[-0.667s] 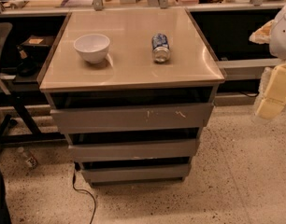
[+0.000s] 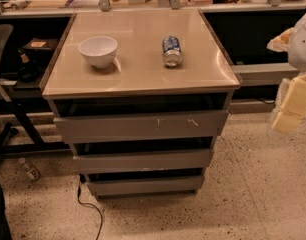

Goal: Open top drawer

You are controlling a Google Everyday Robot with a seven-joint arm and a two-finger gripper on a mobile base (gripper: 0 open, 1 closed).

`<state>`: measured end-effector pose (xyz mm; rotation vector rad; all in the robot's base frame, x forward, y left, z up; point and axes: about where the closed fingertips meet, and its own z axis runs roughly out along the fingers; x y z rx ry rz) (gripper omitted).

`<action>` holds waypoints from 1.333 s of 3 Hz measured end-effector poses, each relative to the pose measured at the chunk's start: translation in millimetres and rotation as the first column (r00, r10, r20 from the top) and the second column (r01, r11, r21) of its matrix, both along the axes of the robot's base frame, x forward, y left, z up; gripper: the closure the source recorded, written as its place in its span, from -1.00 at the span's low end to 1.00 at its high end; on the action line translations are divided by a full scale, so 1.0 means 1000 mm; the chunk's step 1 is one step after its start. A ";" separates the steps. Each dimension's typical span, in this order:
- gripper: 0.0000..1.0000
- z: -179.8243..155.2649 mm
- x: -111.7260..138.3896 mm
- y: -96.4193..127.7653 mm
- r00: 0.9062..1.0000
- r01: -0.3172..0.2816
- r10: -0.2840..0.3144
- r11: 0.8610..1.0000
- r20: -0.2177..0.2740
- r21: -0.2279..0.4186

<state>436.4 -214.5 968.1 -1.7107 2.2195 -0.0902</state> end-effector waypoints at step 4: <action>-1.00 -0.114 0.004 0.032 0.997 0.005 0.001 0.997 -0.075 0.083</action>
Offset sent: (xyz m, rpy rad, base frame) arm 0.0032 0.0314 -0.1307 0.1035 0.1015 -0.0004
